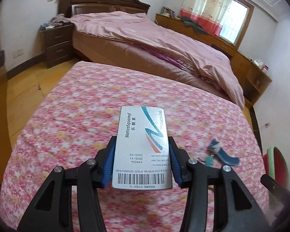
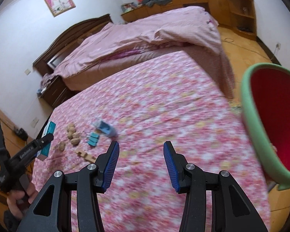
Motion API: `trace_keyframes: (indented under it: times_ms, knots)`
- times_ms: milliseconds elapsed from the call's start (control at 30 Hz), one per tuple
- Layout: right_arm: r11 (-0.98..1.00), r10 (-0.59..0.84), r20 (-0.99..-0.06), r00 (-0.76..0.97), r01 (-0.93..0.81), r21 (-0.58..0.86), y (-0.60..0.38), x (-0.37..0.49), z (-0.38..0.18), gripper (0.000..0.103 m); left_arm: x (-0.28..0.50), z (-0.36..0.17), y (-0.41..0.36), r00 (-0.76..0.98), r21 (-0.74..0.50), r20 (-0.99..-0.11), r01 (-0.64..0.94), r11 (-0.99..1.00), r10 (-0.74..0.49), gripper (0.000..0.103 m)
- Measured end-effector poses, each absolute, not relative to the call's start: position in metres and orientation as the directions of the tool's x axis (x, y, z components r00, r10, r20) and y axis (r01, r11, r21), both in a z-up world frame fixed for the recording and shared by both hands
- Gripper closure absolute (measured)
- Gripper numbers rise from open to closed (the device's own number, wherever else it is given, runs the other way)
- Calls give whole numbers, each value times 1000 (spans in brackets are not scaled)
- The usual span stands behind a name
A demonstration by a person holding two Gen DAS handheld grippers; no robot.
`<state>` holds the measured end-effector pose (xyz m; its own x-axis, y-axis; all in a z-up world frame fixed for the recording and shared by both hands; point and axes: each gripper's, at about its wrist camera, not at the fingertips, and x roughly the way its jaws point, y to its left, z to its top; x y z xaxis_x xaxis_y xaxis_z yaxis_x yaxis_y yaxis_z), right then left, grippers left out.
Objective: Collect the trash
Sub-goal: 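Grasp the blue plastic clip with the right tool while the left tool holds the box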
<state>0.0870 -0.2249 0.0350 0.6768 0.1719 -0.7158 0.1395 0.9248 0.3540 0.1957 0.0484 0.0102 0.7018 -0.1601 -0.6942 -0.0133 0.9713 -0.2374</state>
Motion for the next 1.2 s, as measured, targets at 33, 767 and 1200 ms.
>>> trace_keyframes:
  times_ms: [33, 767, 1200]
  knots:
    - [926, 178, -717, 674, 132, 354, -220, 92, 34, 54, 199, 8, 49, 703, -237, -694, -18, 971, -156, 53]
    - [930, 206, -729, 653, 100, 352, -173, 154, 4, 66, 195, -5, 72, 709, -329, -677, -50, 943, -198, 53]
    - [918, 154, -711, 686, 166, 359, -181, 146, 0, 91, 196, -7, 75, 705, -341, -679, -53, 938, -207, 53]
